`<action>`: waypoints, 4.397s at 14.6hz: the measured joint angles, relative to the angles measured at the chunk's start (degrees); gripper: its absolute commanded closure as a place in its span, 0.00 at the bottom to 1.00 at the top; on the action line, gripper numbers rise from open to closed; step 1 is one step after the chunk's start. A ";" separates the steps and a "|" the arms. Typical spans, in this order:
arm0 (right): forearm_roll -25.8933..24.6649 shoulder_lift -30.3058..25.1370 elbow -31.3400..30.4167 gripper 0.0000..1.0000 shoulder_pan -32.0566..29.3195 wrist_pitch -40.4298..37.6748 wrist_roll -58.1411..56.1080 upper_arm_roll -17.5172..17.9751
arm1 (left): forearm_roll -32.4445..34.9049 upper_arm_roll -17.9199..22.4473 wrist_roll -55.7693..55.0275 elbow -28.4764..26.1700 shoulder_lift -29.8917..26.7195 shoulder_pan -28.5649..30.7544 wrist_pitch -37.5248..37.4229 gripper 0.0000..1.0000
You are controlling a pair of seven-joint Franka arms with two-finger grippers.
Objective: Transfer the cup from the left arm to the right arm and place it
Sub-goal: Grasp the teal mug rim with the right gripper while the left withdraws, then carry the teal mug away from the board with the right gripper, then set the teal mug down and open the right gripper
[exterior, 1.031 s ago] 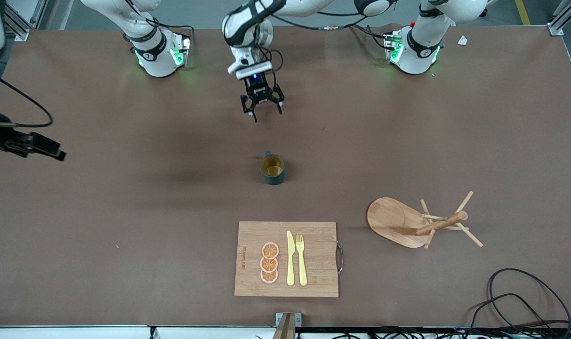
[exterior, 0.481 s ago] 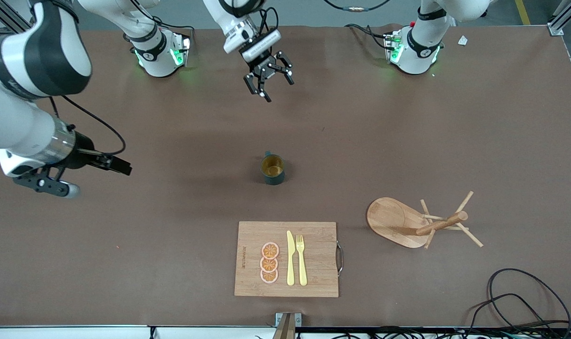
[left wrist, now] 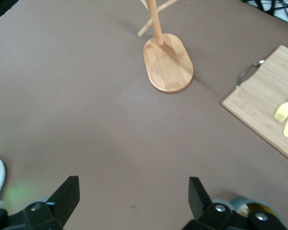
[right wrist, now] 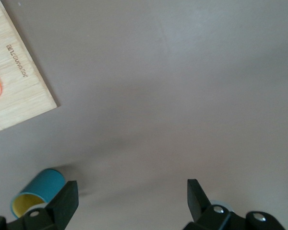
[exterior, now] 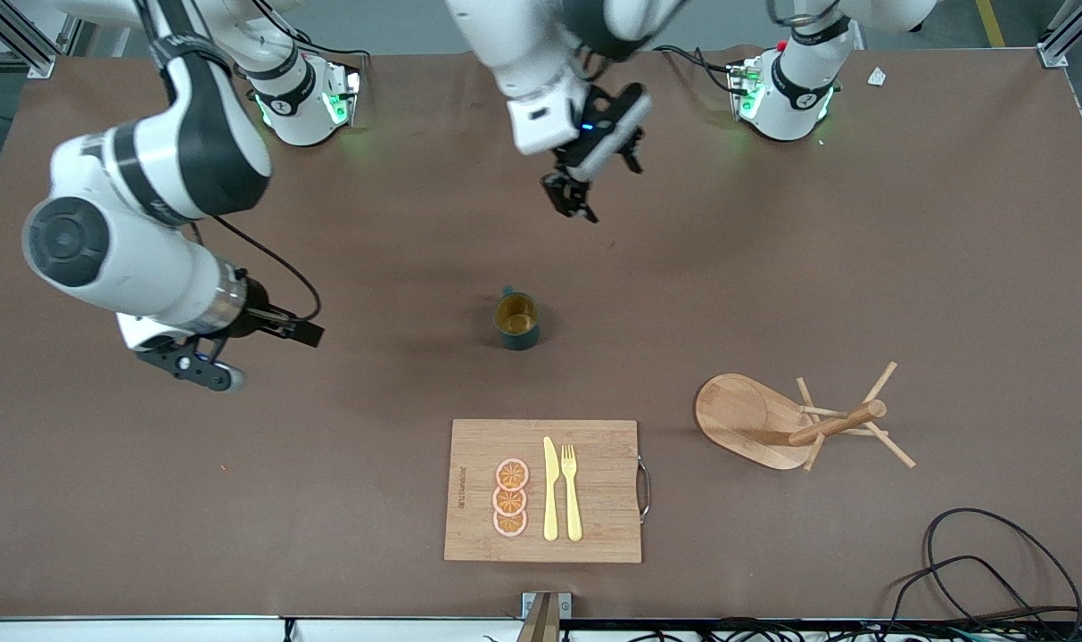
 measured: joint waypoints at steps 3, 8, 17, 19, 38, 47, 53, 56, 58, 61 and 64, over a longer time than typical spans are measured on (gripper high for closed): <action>0.04 2.81 -0.05 0.00 5.67 5.10 8.59 0.07 | -5.02 0.09 11.16 0.78 -2.37 10.49 0.61 0.00; 0.06 10.91 0.57 0.00 15.58 17.01 28.26 0.19 | -9.16 0.15 27.43 3.32 -2.28 24.02 1.66 0.00; -0.17 23.10 9.30 0.00 24.97 22.85 44.26 -0.03 | -18.77 0.08 52.80 7.43 -2.34 39.07 1.67 0.00; -0.86 24.72 9.28 0.04 25.41 25.79 44.26 -0.03 | -20.97 0.16 58.25 7.87 -3.04 41.29 1.61 0.00; -1.80 21.59 11.69 0.99 19.13 10.71 15.97 -1.79 | -24.81 18.87 91.31 -10.23 -24.24 32.33 2.15 0.00; -1.87 14.99 5.38 0.99 -8.92 13.06 -26.95 -2.08 | -28.11 21.94 91.30 -11.19 -24.29 28.88 2.89 0.00; -1.86 16.13 -8.68 0.96 -16.84 33.04 -39.68 -1.92 | -28.11 19.01 93.21 -10.70 -22.20 33.17 3.84 0.00; -1.86 16.07 -9.49 0.44 -17.38 33.77 -40.70 -1.77 | -28.12 18.73 93.21 -10.31 -22.21 33.21 3.91 0.00; -1.86 15.91 -9.29 0.00 -17.37 33.78 -40.69 -1.48 | -28.12 18.73 93.19 -10.02 -22.33 33.26 3.91 0.00; -1.86 15.37 -7.99 0.00 -17.37 33.77 -40.71 -1.36 | -28.12 18.76 93.19 -9.82 -23.00 33.31 3.62 0.00; -2.02 12.07 -6.39 0.00 -17.31 30.77 -40.96 -1.28 | -28.01 18.81 93.20 -10.11 -24.19 33.74 2.73 0.00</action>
